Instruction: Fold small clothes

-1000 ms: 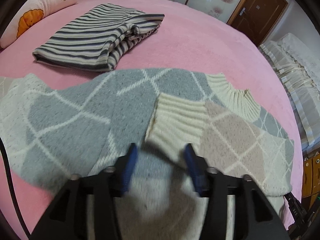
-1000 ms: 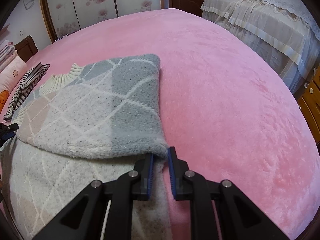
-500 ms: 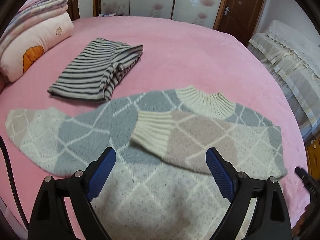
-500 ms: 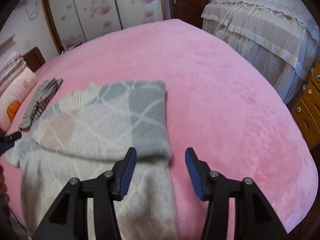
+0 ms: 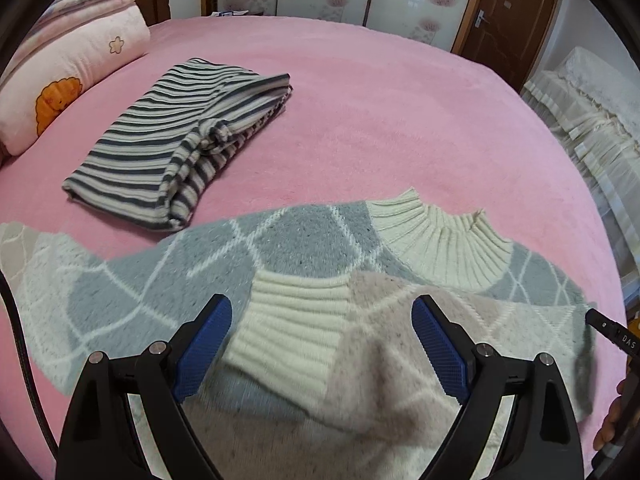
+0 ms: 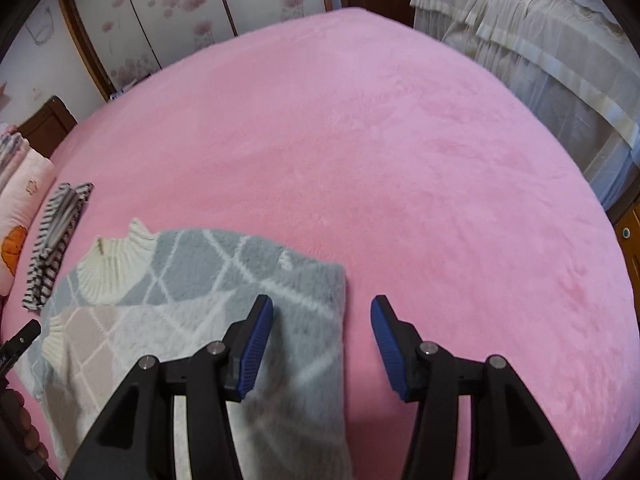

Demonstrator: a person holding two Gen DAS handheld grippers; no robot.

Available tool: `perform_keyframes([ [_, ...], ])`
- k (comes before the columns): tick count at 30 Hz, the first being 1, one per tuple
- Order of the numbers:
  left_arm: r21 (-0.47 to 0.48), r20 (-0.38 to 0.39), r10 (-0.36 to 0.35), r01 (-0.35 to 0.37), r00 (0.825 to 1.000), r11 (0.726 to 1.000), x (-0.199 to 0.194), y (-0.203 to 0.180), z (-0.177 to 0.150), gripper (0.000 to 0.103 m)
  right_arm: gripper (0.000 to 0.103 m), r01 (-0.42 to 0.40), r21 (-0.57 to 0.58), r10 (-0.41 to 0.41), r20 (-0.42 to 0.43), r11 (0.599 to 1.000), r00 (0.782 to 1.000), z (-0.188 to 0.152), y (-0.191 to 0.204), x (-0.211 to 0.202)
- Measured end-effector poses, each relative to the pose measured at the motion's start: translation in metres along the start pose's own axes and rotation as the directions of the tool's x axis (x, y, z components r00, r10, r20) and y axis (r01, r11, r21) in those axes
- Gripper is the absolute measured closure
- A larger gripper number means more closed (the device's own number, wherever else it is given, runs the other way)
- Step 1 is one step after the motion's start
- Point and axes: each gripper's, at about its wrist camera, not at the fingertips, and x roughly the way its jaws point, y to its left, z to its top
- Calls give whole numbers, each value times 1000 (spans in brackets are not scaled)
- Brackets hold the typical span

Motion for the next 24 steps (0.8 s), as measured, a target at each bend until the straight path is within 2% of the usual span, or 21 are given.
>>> perform_keyframes([
  [1,6,-2,1,-1,1000,1000,3,-2,1,12,52,-11,-11,11,-8,1000,1000,0,1,4],
  [2,15,-3,4,-4,1000,1000,6,-4,1,12,58,-19,-22,18,-13,1000,1000,0,3,7],
  [3,23,-3,7,-6,1000,1000,8,-6,2,12,69,-21,-40,21,-10,999,1000,-1,4,10],
  [4,31,-4,8,-8,1000,999,11,-8,2,12,86,-13,-55,13,-10,998,1000,-2,7,12],
  [10,85,-7,22,-21,1000,996,20,-18,1,12,90,46,-35,-44,60,998,997,-7,-4,3],
  [15,119,-20,58,-56,998,991,34,-18,-1,12,90,47,-59,-45,39,997,998,-7,-8,13],
  [18,118,-32,89,-84,996,989,44,-14,-5,12,89,71,-82,-68,43,994,997,-6,-2,15],
  [24,105,-32,105,-101,994,989,54,-8,-10,12,88,102,-101,-98,47,990,994,-10,0,23],
])
